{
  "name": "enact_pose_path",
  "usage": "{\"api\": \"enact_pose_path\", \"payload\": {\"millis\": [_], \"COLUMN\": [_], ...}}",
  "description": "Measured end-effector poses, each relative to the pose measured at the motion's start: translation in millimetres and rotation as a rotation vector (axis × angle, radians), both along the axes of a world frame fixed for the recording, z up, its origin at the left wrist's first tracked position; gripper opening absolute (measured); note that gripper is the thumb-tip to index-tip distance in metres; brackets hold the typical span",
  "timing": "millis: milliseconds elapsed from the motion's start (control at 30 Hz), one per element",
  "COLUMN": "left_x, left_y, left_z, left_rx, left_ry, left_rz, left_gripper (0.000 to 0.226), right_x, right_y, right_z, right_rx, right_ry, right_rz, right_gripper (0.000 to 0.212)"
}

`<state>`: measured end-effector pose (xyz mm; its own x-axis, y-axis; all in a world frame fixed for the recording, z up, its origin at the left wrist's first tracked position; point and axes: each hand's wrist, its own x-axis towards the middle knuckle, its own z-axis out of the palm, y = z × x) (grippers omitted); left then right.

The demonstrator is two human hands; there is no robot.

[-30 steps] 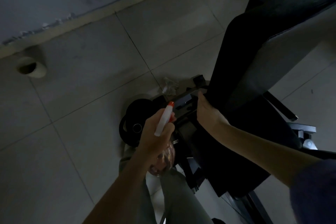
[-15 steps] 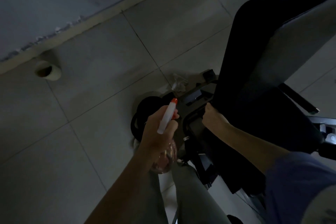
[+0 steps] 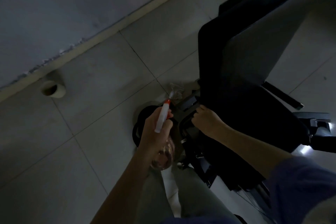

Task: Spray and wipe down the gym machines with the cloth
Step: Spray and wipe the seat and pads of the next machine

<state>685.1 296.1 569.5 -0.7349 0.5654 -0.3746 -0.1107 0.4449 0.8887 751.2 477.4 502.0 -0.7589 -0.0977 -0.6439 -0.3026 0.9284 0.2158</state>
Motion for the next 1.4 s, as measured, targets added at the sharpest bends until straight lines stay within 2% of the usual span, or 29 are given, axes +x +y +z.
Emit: {"api": "enact_pose_path", "payload": {"millis": [133, 233, 333, 400, 600, 667, 733, 800, 867, 900, 967, 1067, 1167, 1233, 1400], "left_x": [-2, -9, -18, -31, -76, -90, -107, -124, -141, -148, -166, -179, -191, -192, -187], "left_y": [-6, -7, -9, -10, -10, -7, -6, -1, 4, 7, 11, 15, 15, 17, 31], "left_z": [14, 29, 37, 38, 37, 43, 52, 62, 70, 72, 77, 80, 85, 91, 117], "left_rx": [-0.024, -0.029, 0.012, 0.019, 0.137, 0.161, 0.213, 0.260, 0.284, 0.297, 0.306, 0.291, 0.307, 0.315, 0.314], "left_ry": [0.032, 0.004, -0.010, 0.004, -0.031, -0.019, -0.013, -0.038, 0.012, 0.026, -0.005, -0.030, -0.049, -0.012, 0.120], "left_rz": [0.065, 0.124, 0.102, 0.080, -0.012, -0.072, -0.118, -0.222, -0.352, -0.384, -0.424, -0.483, -0.533, -0.576, -0.720], "left_gripper": [0.056, 0.043, 0.063, 0.064, 0.063, 0.049, 0.032, 0.028, 0.025, 0.019, 0.015, 0.040, 0.033, 0.014, 0.021], "right_x": [5, 10, 16, 19, 5, -8, -25, -45, -69, -82, -110, -123, -121, -121, -127], "right_y": [-10, -18, -24, -30, -51, -56, -53, -44, -30, -22, -14, -9, -11, -13, -22], "right_z": [21, 42, 63, 78, 122, 146, 170, 190, 203, 206, 206, 194, 195, 198, 198], "right_rx": [-0.218, -0.414, -0.641, -0.719, -0.695, -0.653, -0.590, -0.529, -0.483, -0.480, -0.395, -0.177, -0.213, -0.254, -0.427], "right_ry": [0.171, 0.346, 0.505, 0.705, 1.242, 1.361, 1.515, 1.721, 1.864, 1.863, 1.705, 1.500, 1.460, 1.494, 1.766], "right_rz": [-0.148, -0.332, -0.625, -0.789, -1.247, -1.380, -1.470, -1.504, -1.506, -1.505, -1.513, -1.490, -1.556, -1.583, -1.720], "right_gripper": [0.025, 0.026, 0.030, 0.029, 0.022, 0.023, 0.023, 0.028, 0.041, 0.044, 0.038, 0.034, 0.036, 0.036, 0.037]}}
